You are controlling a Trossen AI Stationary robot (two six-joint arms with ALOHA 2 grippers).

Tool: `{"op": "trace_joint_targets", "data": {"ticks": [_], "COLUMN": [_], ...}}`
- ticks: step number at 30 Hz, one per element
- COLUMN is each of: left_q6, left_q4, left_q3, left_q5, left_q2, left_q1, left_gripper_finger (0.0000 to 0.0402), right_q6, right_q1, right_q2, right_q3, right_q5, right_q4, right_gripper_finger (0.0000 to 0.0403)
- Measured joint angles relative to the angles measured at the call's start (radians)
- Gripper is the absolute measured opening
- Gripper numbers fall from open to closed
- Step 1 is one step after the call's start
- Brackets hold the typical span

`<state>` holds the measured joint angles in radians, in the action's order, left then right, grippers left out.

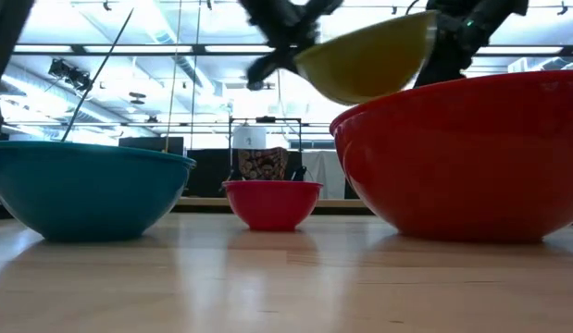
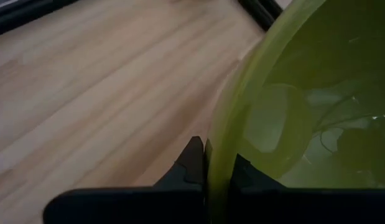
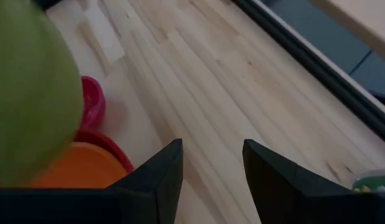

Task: Nest bowls inside each other
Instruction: Stack the green bowl on top of the orange bowl

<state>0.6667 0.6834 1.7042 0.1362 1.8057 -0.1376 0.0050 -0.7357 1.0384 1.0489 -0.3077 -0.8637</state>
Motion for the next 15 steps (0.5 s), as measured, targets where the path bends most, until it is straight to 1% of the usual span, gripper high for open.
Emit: {"op": "trace_joint_targets", "data": {"ticks": [2,5,8,12,15], "left_q6": [-0.025,-0.035,-0.035,-0.035,-0.049], "left_q4": [0.000,-0.004,-0.007,-0.032,0.010], "left_q3": [0.083,0.201,0.307,0.410,0.452], "left_q5": [-0.012,-0.061,-0.106,-0.147,-0.191], "left_q2": [0.072,0.176,0.279,0.388,0.437], "left_q1": [0.019,0.041,0.056,0.067,0.074], "left_gripper_finger": [0.0009,0.0009,0.0010,0.0014,0.0015], "right_q6": [0.001,0.002,0.028,0.054,0.071], "right_q1": [0.000,0.000,0.000,0.000,0.000], "right_q2": [-0.033,-0.079,-0.122,-0.183,-0.222], "right_q3": [0.000,0.000,0.000,0.000,0.000], "right_q5": [0.013,0.041,0.043,0.045,0.056], "right_q4": [-0.019,-0.057,-0.093,-0.109,-0.106], "right_gripper_finger": [0.0174,0.0174,0.0174,0.0174,0.0174]}}
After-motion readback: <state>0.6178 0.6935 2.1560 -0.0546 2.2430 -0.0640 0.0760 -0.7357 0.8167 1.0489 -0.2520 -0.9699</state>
